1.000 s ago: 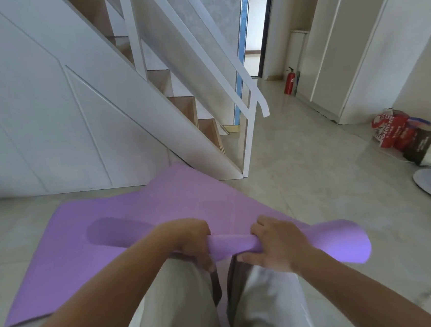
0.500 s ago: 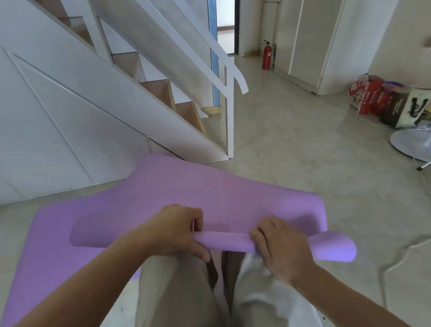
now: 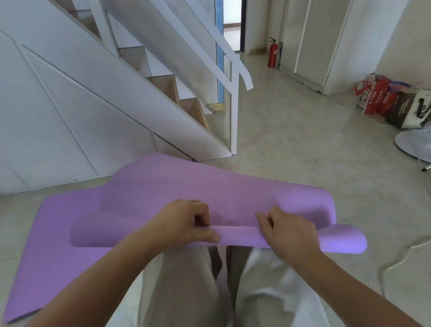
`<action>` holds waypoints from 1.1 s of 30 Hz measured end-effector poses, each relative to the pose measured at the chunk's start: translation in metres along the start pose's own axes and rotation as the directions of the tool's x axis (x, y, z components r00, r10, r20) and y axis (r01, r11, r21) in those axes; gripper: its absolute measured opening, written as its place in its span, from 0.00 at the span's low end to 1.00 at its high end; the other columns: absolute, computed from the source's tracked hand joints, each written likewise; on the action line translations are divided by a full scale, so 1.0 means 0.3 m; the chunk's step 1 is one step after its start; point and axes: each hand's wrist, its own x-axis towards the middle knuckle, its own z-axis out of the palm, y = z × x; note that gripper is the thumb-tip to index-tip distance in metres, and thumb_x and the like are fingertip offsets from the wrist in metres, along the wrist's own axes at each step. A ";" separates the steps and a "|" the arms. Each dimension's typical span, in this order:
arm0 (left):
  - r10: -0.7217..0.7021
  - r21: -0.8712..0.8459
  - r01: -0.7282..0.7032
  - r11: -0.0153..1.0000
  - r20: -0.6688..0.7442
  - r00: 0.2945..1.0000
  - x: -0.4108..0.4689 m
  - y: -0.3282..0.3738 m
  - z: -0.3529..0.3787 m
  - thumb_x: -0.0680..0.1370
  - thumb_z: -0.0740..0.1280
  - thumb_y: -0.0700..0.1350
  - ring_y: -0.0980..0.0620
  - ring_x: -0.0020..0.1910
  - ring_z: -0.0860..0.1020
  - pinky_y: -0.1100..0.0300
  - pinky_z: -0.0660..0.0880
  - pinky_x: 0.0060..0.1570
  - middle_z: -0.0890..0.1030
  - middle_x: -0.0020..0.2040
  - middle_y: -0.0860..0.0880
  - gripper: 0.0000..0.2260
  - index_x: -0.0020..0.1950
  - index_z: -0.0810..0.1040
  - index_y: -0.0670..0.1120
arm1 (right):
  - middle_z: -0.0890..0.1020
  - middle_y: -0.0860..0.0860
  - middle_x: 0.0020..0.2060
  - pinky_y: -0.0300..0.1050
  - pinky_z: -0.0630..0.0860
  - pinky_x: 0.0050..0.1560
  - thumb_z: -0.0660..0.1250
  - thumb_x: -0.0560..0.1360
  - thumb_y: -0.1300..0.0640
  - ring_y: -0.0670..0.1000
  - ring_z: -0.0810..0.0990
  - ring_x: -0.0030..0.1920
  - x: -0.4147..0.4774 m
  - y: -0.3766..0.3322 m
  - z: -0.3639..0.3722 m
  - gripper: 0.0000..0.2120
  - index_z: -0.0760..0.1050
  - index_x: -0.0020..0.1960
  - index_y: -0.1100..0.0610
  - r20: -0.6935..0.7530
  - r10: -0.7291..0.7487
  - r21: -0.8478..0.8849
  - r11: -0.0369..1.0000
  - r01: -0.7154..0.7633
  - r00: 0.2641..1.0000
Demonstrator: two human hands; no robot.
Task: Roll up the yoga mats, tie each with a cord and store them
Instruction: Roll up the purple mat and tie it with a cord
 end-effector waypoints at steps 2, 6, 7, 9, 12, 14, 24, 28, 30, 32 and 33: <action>0.035 0.077 -0.032 0.997 -0.038 0.999 -0.014 0.007 -0.007 0.70 0.74 0.64 0.62 0.36 0.72 0.71 0.64 0.36 0.74 0.38 0.58 0.18 0.42 0.79 0.49 | 0.83 0.52 0.42 0.47 0.67 0.40 0.49 0.82 0.40 0.58 0.81 0.48 -0.007 0.003 -0.007 0.20 0.65 0.43 0.53 -0.003 -0.013 0.011 1.000 0.013 1.000; 0.242 0.291 -0.186 0.938 -0.167 0.956 -0.057 0.007 0.024 0.71 0.65 0.69 0.59 0.38 0.69 0.68 0.64 0.34 0.73 0.38 0.59 0.20 0.41 0.77 0.52 | 0.83 0.52 0.44 0.47 0.66 0.39 0.49 0.83 0.41 0.57 0.81 0.48 -0.032 -0.001 -0.034 0.19 0.65 0.43 0.53 -0.026 -0.020 0.017 1.000 0.021 0.999; 0.310 0.354 -0.236 0.905 -0.172 0.935 -0.066 0.003 0.034 0.71 0.65 0.69 0.57 0.38 0.70 0.65 0.66 0.33 0.74 0.39 0.58 0.20 0.42 0.77 0.53 | 0.83 0.52 0.44 0.46 0.65 0.39 0.49 0.83 0.41 0.57 0.82 0.48 -0.038 0.001 -0.039 0.19 0.65 0.43 0.53 -0.037 -0.020 0.018 1.000 0.021 0.999; 0.393 0.454 -0.296 0.840 -0.136 0.909 -0.078 -0.019 0.051 0.70 0.66 0.67 0.53 0.39 0.73 0.60 0.70 0.34 0.76 0.41 0.56 0.18 0.46 0.78 0.54 | 0.82 0.51 0.43 0.47 0.66 0.38 0.50 0.83 0.41 0.56 0.82 0.46 -0.042 0.005 -0.040 0.19 0.66 0.43 0.53 -0.076 -0.009 0.017 1.000 0.010 0.997; 0.426 0.506 -0.296 0.810 -0.162 0.890 -0.079 -0.059 0.070 0.72 0.66 0.63 0.51 0.41 0.74 0.57 0.71 0.36 0.76 0.46 0.52 0.18 0.57 0.80 0.55 | 0.78 0.53 0.33 0.45 0.65 0.24 0.54 0.79 0.43 0.58 0.80 0.29 -0.045 0.022 -0.024 0.22 0.71 0.34 0.56 -0.171 -0.031 -0.052 0.998 0.022 0.985; 0.395 0.485 -0.263 0.834 -0.192 0.899 -0.069 -0.070 0.090 0.75 0.63 0.62 0.51 0.41 0.74 0.58 0.72 0.37 0.76 0.46 0.52 0.18 0.60 0.80 0.56 | 0.75 0.54 0.29 0.41 0.61 0.18 0.59 0.74 0.43 0.57 0.76 0.24 -0.049 0.037 -0.006 0.23 0.73 0.29 0.58 -0.259 -0.054 -0.122 0.992 0.023 0.964; 0.099 0.237 -0.134 0.962 0.156 0.983 0.054 0.006 0.006 0.69 0.50 0.74 0.55 0.50 0.76 0.58 0.70 0.54 0.74 0.51 0.57 0.30 0.67 0.71 0.67 | 0.73 0.52 0.22 0.40 0.64 0.19 0.59 0.72 0.40 0.55 0.76 0.24 -0.045 0.097 -0.061 0.24 0.70 0.26 0.55 -0.487 -0.017 -0.060 0.998 -0.014 0.873; 0.094 0.157 -0.139 0.978 0.264 0.960 0.130 0.035 -0.041 0.67 0.51 0.80 0.58 0.47 0.73 0.62 0.68 0.52 0.73 0.48 0.57 0.36 0.68 0.73 0.65 | 0.72 0.51 0.24 0.40 0.58 0.21 0.58 0.79 0.41 0.56 0.75 0.26 -0.049 0.141 -0.065 0.25 0.68 0.28 0.55 -0.589 -0.055 -0.048 0.998 0.033 0.806; 0.107 0.134 -0.148 0.980 0.274 0.956 0.147 0.016 -0.052 0.69 0.54 0.79 0.61 0.46 0.73 0.63 0.68 0.51 0.73 0.47 0.58 0.33 0.67 0.74 0.65 | 0.73 0.52 0.28 0.44 0.61 0.23 0.55 0.81 0.42 0.56 0.75 0.29 -0.069 0.145 -0.058 0.26 0.70 0.31 0.55 -0.619 -0.094 -0.021 0.994 0.103 0.780; 0.121 0.107 -0.154 0.982 0.271 0.955 0.147 0.003 -0.069 0.63 0.49 0.83 0.65 0.45 0.73 0.65 0.67 0.49 0.73 0.47 0.60 0.39 0.66 0.75 0.67 | 0.74 0.53 0.32 0.48 0.67 0.29 0.56 0.81 0.43 0.57 0.74 0.34 -0.091 0.140 -0.035 0.24 0.72 0.33 0.56 -0.609 -0.134 0.001 0.986 0.169 0.781; 0.122 0.112 -0.156 0.981 0.263 0.957 0.143 -0.004 -0.073 0.62 0.49 0.83 0.65 0.45 0.73 0.65 0.67 0.48 0.72 0.47 0.60 0.39 0.65 0.75 0.67 | 0.75 0.53 0.33 0.49 0.67 0.32 0.57 0.81 0.44 0.58 0.74 0.35 -0.097 0.136 -0.024 0.23 0.73 0.33 0.56 -0.609 -0.135 -0.002 0.986 0.168 0.782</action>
